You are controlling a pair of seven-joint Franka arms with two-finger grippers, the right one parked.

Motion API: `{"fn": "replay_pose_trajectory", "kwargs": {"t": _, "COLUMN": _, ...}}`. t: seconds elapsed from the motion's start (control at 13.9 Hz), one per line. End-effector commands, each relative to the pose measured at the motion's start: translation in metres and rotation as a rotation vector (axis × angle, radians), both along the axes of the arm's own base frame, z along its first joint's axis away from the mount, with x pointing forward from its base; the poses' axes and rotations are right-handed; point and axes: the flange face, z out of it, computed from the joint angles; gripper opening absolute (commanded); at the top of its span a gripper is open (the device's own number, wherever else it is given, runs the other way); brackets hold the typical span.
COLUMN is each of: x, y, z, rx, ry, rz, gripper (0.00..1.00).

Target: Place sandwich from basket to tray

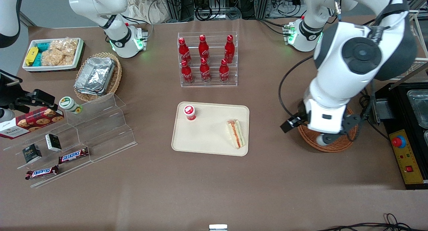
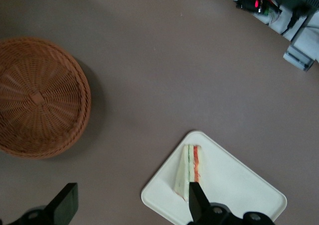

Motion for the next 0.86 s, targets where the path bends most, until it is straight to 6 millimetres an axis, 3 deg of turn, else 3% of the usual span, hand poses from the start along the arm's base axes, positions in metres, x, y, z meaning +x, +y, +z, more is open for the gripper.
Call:
{"fn": "replay_pose_trajectory", "kwargs": {"t": 0.0, "x": -0.002, "y": 0.06, "z": 0.025, "rx": -0.006, "ry": -0.021, "rz": -0.017, "gripper": 1.0}}
{"fn": "replay_pose_trajectory", "kwargs": {"t": 0.43, "x": -0.011, "y": 0.166, "z": 0.063, "rx": -0.017, "ry": -0.019, "rz": -0.17, "gripper": 1.0}}
{"fn": "replay_pose_trajectory", "kwargs": {"t": 0.79, "x": -0.032, "y": 0.206, "z": 0.083, "rx": -0.018, "ry": -0.013, "rz": -0.371, "gripper": 1.0}}
